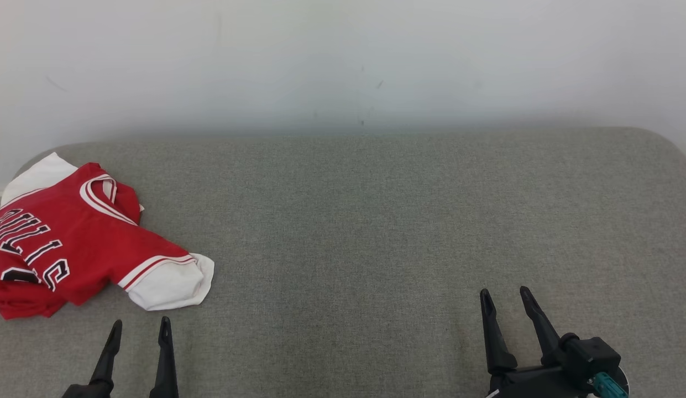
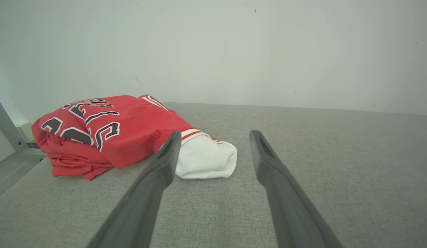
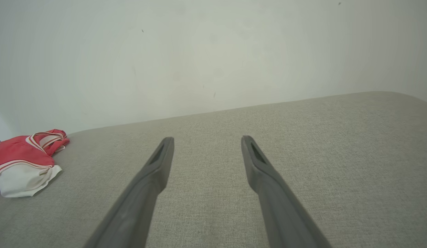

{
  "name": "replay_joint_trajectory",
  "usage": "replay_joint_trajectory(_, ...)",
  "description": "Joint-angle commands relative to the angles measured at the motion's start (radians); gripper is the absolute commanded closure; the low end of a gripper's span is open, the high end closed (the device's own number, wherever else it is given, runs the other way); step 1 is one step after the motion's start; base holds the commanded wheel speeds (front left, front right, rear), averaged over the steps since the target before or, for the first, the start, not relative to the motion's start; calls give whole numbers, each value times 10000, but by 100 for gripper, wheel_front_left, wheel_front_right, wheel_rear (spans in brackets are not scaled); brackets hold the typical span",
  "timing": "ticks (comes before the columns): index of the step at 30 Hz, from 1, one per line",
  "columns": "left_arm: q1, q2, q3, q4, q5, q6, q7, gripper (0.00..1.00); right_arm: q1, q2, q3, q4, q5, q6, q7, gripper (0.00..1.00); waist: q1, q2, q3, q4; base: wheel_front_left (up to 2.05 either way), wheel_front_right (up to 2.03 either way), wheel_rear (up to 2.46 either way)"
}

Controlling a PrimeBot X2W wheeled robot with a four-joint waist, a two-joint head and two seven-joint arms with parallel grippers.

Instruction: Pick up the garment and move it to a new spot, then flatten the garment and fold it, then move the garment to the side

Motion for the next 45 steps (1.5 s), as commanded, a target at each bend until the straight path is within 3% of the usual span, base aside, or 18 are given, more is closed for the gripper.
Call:
replay_joint_trajectory(1, 86, 60, 21, -12, 224, 7, -94, 0, 26, 9, -16, 18, -212, -20, -91, 0, 0, 0, 0, -5, 0, 0, 0)
replay_joint_trajectory(45, 61, -177, 259, 324, 518, 6, -164, 0, -272, 11, -39, 748, -677, -21, -155, 0, 0, 0, -228, -33, 0, 0, 0)
